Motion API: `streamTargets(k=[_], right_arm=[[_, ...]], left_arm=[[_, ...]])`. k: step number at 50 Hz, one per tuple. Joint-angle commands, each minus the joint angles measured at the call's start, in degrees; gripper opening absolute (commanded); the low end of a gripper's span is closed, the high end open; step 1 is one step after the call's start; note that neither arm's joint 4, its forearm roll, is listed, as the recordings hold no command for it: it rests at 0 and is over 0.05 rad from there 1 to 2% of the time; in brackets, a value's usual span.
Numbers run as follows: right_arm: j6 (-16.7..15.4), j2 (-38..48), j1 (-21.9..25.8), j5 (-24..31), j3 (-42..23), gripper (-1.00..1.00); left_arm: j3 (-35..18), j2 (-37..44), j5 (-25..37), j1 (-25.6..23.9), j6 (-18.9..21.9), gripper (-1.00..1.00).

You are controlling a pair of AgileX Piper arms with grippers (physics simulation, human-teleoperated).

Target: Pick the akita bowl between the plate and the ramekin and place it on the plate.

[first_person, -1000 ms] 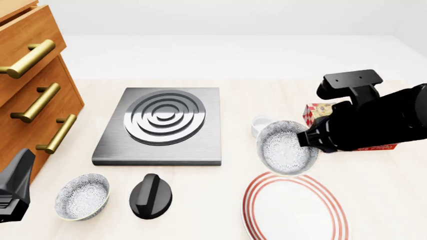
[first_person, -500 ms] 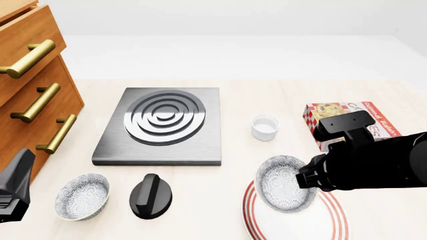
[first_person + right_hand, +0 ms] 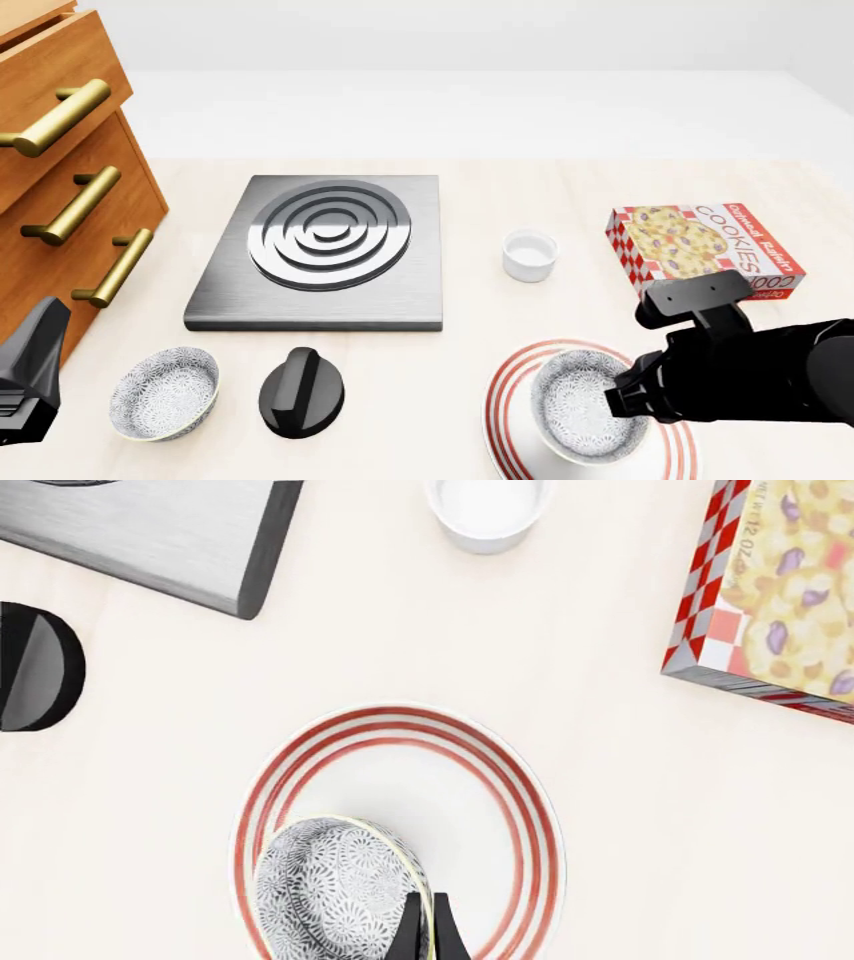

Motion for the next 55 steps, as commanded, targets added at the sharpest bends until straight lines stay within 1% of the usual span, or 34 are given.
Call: streamTargets(k=[1, 4, 6, 10, 11, 12, 13, 15, 17, 19, 25, 26, 27, 28, 30, 33, 34, 36, 38, 40, 41, 43, 45, 46, 48, 50, 52, 54, 55], right_arm=[[-0.15, 3.31, -1.01, -4.40, 2.22, -1.00], [-1.24, 4.87, -2.43, -6.20, 2.92, -1.00], [-0.70, 5.87, -1.85, -6.97, 2.97, -1.00], [-0.84, 6.40, -2.10, -7.55, 3.27, -1.00], [-1.27, 6.72, -2.76, -7.84, 3.46, -1.00], [-2.38, 6.74, -3.79, -8.06, 3.71, -1.00], [-2.48, 6.91, -3.82, -8.25, 3.86, -1.00], [-2.20, 6.64, -3.67, -7.83, 3.70, -1.00], [-3.34, 5.81, -4.41, -7.37, 3.68, -1.00], [-2.94, 5.78, -4.20, -7.36, 3.61, -1.00], [-3.69, 6.02, -5.17, -7.96, 4.01, -1.00], [-3.10, 5.76, -4.29, -7.48, 3.75, 1.00], [-2.67, 5.70, -3.99, -7.29, 3.65, 1.00], [-3.65, 5.06, -4.80, -6.90, 3.61, 1.00], [-3.28, 4.86, -4.32, -6.40, 3.26, 1.00], [-4.10, 3.06, -5.25, -4.47, 2.52, 1.00], [-3.87, 1.96, -4.78, -3.14, 1.90, 1.00], [-4.73, -0.35, -5.77, -0.84, 0.88, 1.00], [-4.38, -1.46, -5.45, 0.89, 0.11, 1.00], [-5.46, -3.55, -6.36, 2.52, -0.21, 1.00], [-5.12, -4.02, -6.15, 3.12, -0.54, 1.00], [-5.84, -6.88, -6.99, 6.11, -1.98, 1.00], [-5.76, -7.74, -6.90, 7.19, -2.56, 1.00], [-7.07, -9.53, -8.39, 8.90, -3.34, 1.00], [-6.57, -11.13, -8.41, 11.57, -5.19, 1.00], [-8.77, -13.65, -11.19, 14.38, -7.03, 1.00], [-8.43, -14.96, -10.74, 16.80, -8.87, 1.00], [-8.83, -15.63, -11.17, 17.56, -9.46, 1.00], [-8.29, -16.48, -11.42, 18.84, -10.77, 1.00]], left_arm=[[0.00, 0.00, 0.00, 0.00, 0.00, 1.00], [0.00, 0.00, 0.00, 0.00, 0.00, 1.00], [0.00, 0.00, 0.00, 0.00, 0.00, 1.00], [0.00, 0.00, 0.00, 0.00, 0.00, 1.00], [0.00, 0.00, 0.00, 0.00, 0.00, 1.00], [0.00, 0.00, 0.00, 0.00, 0.00, 1.00], [0.00, 0.00, 0.00, 0.00, 0.00, 1.00], [0.00, 0.00, 0.00, 0.00, 0.00, 1.00], [0.00, 0.00, 0.00, 0.00, 0.00, 1.00], [0.00, 0.00, 0.00, 0.00, 0.00, 1.00], [0.00, 0.00, 0.00, 0.00, 0.00, 1.00], [0.00, 0.00, 0.00, 0.00, 0.00, 1.00], [0.00, 0.00, 0.00, 0.00, 0.00, 1.00], [0.00, 0.00, 0.00, 0.00, 0.00, 1.00], [0.00, 0.00, 0.00, 0.00, 0.00, 1.00], [0.00, 0.00, 0.00, 0.00, 0.00, 1.00], [0.00, 0.00, 0.00, 0.00, 0.00, 1.00], [0.00, 0.00, 0.00, 0.00, 0.00, 1.00], [0.00, 0.00, 0.00, 0.00, 0.00, 1.00], [0.00, 0.00, 0.00, 0.00, 0.00, 1.00], [0.00, 0.00, 0.00, 0.00, 0.00, 1.00], [0.00, 0.00, 0.00, 0.00, 0.00, 1.00], [0.00, 0.00, 0.00, 0.00, 0.00, 1.00], [0.00, 0.00, 0.00, 0.00, 0.00, 1.00], [0.00, 0.00, 0.00, 0.00, 0.00, 1.00], [0.00, 0.00, 0.00, 0.00, 0.00, 1.00], [0.00, 0.00, 0.00, 0.00, 0.00, 1.00], [0.00, 0.00, 0.00, 0.00, 0.00, 1.00], [0.00, 0.00, 0.00, 0.00, 0.00, 1.00]])
